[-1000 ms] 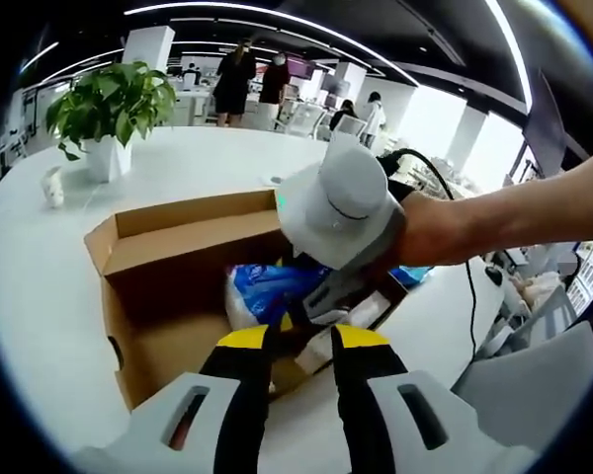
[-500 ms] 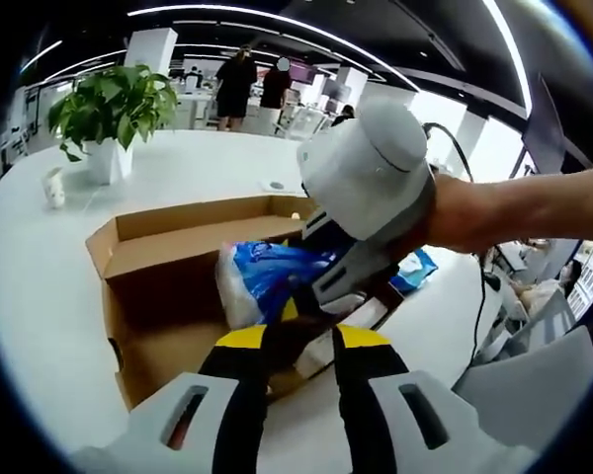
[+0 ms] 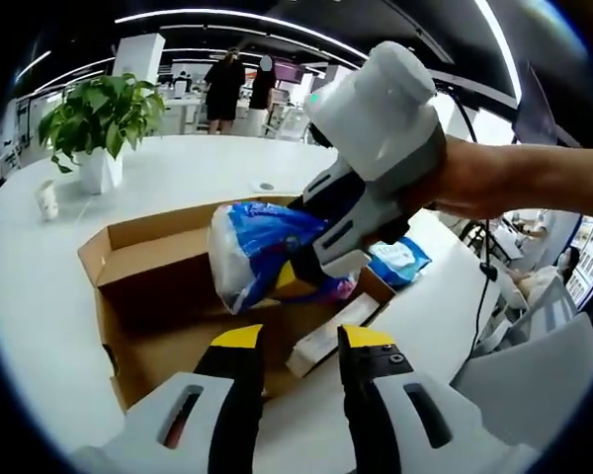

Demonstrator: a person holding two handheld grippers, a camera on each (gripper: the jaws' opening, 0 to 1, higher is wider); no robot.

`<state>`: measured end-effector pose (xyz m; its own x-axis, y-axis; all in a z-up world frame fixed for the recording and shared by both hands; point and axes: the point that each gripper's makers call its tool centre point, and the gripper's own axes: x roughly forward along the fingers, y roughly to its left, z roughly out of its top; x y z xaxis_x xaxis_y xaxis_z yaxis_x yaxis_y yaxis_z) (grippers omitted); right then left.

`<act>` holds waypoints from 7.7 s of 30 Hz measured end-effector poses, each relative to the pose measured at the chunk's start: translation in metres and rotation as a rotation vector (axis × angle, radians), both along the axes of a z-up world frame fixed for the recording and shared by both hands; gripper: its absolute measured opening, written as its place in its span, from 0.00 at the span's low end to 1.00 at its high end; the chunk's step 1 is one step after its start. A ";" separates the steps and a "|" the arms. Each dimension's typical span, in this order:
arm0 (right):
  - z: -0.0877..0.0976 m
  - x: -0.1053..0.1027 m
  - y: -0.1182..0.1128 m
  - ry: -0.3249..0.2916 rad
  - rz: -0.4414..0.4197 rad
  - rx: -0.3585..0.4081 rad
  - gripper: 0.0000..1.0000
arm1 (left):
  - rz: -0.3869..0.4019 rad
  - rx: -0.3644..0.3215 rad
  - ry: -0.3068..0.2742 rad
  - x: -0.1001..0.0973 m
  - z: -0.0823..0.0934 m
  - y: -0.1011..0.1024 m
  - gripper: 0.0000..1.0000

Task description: Operate the shoe box by opening the lid, removing the specified soft item, and placing it in the target area until the item is outside and the box remains undamaged.

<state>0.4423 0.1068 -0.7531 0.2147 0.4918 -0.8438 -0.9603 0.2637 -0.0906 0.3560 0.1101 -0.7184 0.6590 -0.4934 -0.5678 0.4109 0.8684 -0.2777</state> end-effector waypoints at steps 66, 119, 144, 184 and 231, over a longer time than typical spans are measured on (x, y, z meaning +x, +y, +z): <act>0.028 -0.042 -0.185 -0.081 -0.214 -0.080 0.35 | -0.103 0.034 -0.006 -0.011 -0.004 -0.021 0.30; -0.014 -0.075 -0.385 0.002 -0.351 -0.237 0.36 | -0.045 0.083 -0.010 -0.008 -0.003 -0.004 0.30; -0.037 -0.075 -0.436 0.038 -0.325 -0.339 0.37 | -0.002 0.094 -0.013 -0.003 -0.004 0.009 0.30; -0.064 -0.011 -0.450 -0.008 -0.195 -0.424 0.41 | 0.064 0.081 -0.016 0.004 -0.004 0.029 0.30; -0.064 0.012 -0.444 -0.050 -0.074 -0.457 0.48 | 0.050 0.070 -0.004 0.005 -0.009 0.026 0.30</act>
<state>0.4543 -0.3367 -0.8170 0.2815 0.0535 -0.9581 -0.9318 0.2535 -0.2597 0.3612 0.1360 -0.7274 0.6844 -0.4184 -0.5971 0.3671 0.9053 -0.2136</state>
